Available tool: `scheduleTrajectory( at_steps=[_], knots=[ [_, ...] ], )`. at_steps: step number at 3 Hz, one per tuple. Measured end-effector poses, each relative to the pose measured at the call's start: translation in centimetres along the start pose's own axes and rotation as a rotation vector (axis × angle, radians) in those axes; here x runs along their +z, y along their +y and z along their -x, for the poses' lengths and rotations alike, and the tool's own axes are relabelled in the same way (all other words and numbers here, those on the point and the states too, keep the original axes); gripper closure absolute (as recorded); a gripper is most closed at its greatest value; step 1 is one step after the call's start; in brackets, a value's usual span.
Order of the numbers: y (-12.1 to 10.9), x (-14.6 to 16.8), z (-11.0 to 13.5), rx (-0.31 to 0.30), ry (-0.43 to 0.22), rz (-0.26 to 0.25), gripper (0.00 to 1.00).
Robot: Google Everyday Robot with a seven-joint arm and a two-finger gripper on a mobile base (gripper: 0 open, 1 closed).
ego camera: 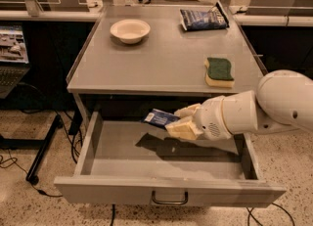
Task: Place rxbar blueberry into top drawer
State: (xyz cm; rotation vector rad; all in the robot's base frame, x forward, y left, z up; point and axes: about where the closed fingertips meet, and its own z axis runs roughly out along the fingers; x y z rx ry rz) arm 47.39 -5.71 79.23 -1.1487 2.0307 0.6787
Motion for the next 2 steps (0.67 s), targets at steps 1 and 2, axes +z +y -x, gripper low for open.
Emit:
scheduleTrajectory(
  at_steps=[1,2],
  knots=[
    [-2.5,2.7,-1.5,0.014,0.001,-0.075,1.00],
    [-4.6,4.9,-2.7,0.019,0.004,-0.148,1.00]
  ],
)
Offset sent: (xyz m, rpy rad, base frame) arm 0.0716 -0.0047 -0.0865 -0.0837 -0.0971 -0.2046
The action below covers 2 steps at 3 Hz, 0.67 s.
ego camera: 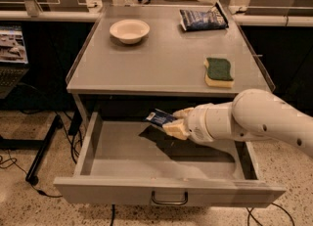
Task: Place rxbar blueberry into top drawer
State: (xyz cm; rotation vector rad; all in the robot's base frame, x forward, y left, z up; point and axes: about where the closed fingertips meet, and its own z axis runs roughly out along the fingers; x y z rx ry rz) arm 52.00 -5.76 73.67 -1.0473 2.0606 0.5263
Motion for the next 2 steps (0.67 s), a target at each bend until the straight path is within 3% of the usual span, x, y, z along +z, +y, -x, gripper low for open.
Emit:
scheduleTrajectory(
  at_steps=[2],
  knots=[
    [-0.1,1.7,-4.0,0.089,0.033,-0.033,1.00]
  ],
)
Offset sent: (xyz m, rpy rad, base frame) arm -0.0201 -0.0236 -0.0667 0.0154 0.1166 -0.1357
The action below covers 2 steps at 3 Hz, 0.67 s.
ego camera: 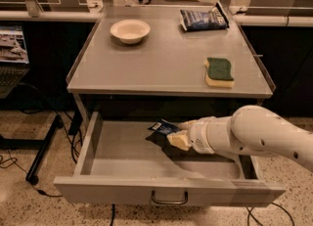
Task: Place rxbar blueberry into top drawer
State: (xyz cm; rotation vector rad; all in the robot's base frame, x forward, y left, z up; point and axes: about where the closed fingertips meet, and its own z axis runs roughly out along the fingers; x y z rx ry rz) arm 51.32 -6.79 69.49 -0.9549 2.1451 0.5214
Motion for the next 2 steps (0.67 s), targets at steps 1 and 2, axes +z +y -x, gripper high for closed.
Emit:
scheduleTrajectory(
  at_steps=[1,2],
  knots=[
    [0.02,0.33,-1.32,0.034,0.008,0.000,1.00],
    [-0.13,0.81,-1.88,0.051,0.016,0.012,1.00]
  ],
)
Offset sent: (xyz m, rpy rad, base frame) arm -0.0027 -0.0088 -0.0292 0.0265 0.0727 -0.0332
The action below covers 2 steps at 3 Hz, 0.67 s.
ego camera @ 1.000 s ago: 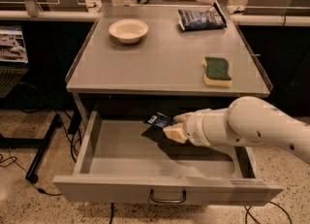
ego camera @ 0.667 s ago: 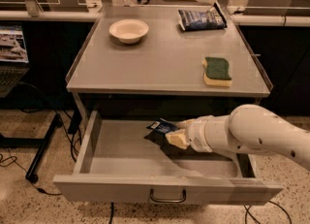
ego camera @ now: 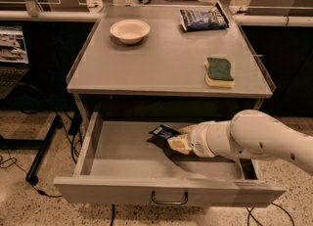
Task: Place rxbar blueberry into top drawer
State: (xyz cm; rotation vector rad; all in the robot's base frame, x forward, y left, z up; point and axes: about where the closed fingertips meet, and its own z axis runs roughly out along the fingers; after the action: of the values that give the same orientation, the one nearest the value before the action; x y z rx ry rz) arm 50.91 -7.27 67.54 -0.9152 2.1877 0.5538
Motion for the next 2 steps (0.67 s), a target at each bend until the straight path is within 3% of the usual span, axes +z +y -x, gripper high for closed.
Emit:
scheduleTrajectory(
  at_steps=[2],
  knots=[
    [0.00,0.01,-0.01,0.000,0.000,0.000,0.59]
  ],
)
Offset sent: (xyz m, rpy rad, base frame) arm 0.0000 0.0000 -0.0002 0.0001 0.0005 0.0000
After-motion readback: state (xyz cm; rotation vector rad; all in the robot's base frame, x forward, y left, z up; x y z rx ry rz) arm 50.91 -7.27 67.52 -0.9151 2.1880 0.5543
